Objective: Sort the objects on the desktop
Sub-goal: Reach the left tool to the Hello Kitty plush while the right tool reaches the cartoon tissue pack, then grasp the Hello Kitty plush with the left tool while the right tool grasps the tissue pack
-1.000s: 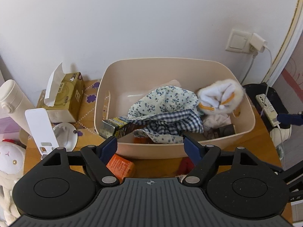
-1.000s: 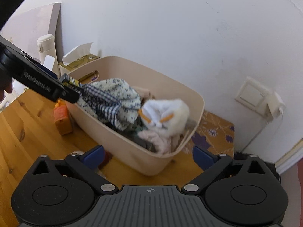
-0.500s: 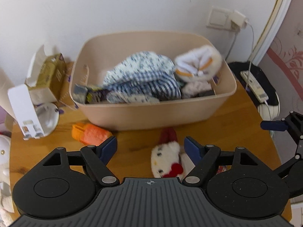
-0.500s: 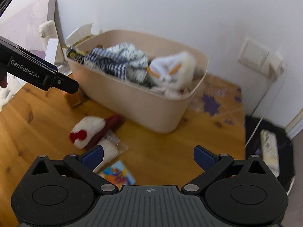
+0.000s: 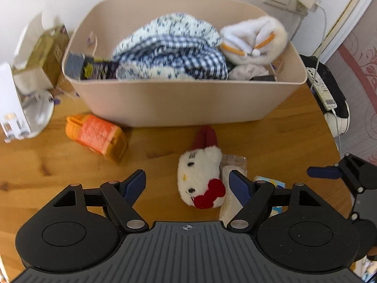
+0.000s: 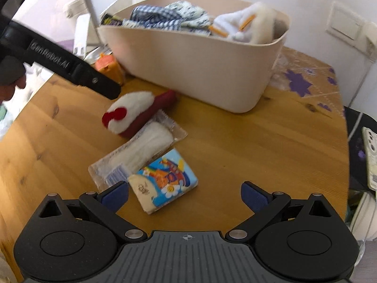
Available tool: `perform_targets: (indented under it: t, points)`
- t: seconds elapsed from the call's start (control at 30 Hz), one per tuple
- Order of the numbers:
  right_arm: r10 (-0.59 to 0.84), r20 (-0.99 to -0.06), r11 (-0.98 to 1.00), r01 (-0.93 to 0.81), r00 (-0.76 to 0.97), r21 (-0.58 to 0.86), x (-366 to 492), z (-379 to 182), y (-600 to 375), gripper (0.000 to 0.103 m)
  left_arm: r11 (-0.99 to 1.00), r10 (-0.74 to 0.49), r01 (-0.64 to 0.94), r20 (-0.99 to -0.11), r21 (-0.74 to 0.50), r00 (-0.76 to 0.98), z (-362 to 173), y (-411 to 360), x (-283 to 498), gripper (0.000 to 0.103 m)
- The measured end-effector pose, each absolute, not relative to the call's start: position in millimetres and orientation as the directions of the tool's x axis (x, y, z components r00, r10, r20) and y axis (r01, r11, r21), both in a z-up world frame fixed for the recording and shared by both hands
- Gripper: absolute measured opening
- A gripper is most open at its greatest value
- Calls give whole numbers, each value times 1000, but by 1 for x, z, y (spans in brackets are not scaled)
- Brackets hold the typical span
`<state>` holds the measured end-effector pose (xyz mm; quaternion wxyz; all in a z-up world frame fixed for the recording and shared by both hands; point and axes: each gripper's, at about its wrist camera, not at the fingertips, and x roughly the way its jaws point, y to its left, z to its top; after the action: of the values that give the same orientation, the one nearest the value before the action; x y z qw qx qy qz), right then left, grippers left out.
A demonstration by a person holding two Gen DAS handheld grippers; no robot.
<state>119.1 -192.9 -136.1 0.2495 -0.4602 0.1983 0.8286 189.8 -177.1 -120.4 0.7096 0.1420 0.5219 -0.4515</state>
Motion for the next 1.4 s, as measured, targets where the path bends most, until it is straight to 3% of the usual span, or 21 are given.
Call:
perform_targets:
  t: [0.4,0.67,0.73,0.77,0.87,0.93,1.03,1.4]
  points:
    - [171,-869,-859,-502,-465,99,100,-155,-196,103,596,-472,724,-881,-346,-32,-154,-191,199,79]
    - [152,-871,-878,-469,-466,98,97,-161,-190,91,611,-478,694,-876,-381,-60,-171,-197,207,78]
    - [148,-868,-879,-466,-474,105,98,-162,-188,90,613,-484,687,-873,-390,-63,-175,-200,207,70]
    - [148,-864,-879,-464,-481,108,99,-162,-187,90,611,-488,682,-870,-402,-76,-177,-201,208,61]
    - [155,-855,-877,-467,-494,111,101,-162,-184,81,609,-514,650,-850,-455,-114,-181,-201,210,48]
    - [161,-852,-878,-466,-498,107,102,-161,-181,68,611,-518,652,-850,-448,-98,-181,-200,209,46]
    - [165,-850,-874,-473,-500,109,104,-159,-178,62,613,-521,657,-849,-440,-82,-179,-200,205,43]
    - [166,-848,-866,-486,-504,119,114,-158,-180,61,654,-533,626,-846,-425,-17,-167,-186,198,40]
